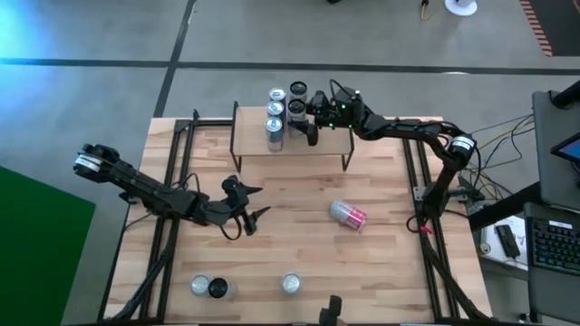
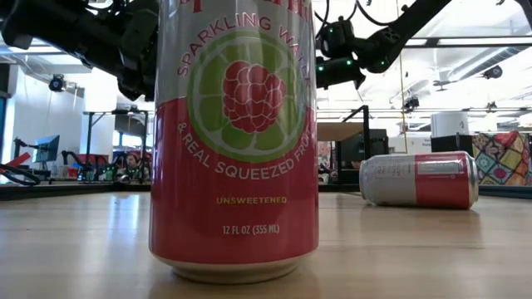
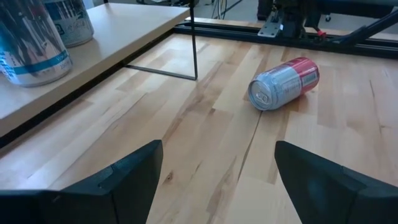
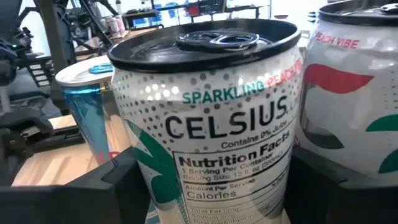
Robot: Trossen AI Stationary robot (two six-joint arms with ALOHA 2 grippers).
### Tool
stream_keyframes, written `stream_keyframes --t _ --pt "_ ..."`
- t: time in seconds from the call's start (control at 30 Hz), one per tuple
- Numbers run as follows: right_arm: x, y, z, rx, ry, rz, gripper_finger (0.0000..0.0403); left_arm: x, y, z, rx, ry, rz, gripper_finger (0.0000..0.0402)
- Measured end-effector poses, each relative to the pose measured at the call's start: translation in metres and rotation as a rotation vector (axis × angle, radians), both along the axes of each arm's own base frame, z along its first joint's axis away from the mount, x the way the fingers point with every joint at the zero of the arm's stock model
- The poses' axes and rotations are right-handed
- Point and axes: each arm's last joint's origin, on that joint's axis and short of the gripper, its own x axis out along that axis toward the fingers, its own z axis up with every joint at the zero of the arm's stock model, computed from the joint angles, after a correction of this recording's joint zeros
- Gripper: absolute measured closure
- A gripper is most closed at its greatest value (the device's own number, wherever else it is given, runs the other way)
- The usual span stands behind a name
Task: Place canned beverage on shelf
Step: Align the top left white-pink soda can with the other white-pink soda can on the shelf
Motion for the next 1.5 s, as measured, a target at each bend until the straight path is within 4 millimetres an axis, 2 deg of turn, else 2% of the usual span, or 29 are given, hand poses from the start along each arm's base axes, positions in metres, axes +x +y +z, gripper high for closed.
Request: stream_keyframes --t 0.13,0.53,0.73,0.87,1.27,1.5 --pt "-0.001 -0.001 0.000 -0.003 0.002 -0.002 0.0128 0.000 0.000 0.000 0.000 0.000 0.001 0.0106" --pt "-0.006 -0.008 0.002 0.019 -0.005 -0.003 0.0060 -0.001 0.002 0.001 0.013 -0.018 0.069 0.0106" --pt "-0.010 -0.005 0.008 0.013 0.002 -0.001 0.0058 -0.001 0.002 0.001 0.014 -0.018 0.072 0.0106" --pt "-0.016 -0.001 0.011 0.027 0.067 -0.007 0.0058 -0.001 0.002 0.000 0.015 -0.014 0.071 0.0106" --pt "-0.038 0.008 0.020 0.013 0.266 -0.189 0.0060 -0.002 0.002 0.000 0.023 -0.003 0.070 0.0106" --pt "-0.059 0.021 0.016 0.081 0.301 -0.281 0.0060 -0.004 0.003 0.015 0.030 0.073 0.083 0.0106"
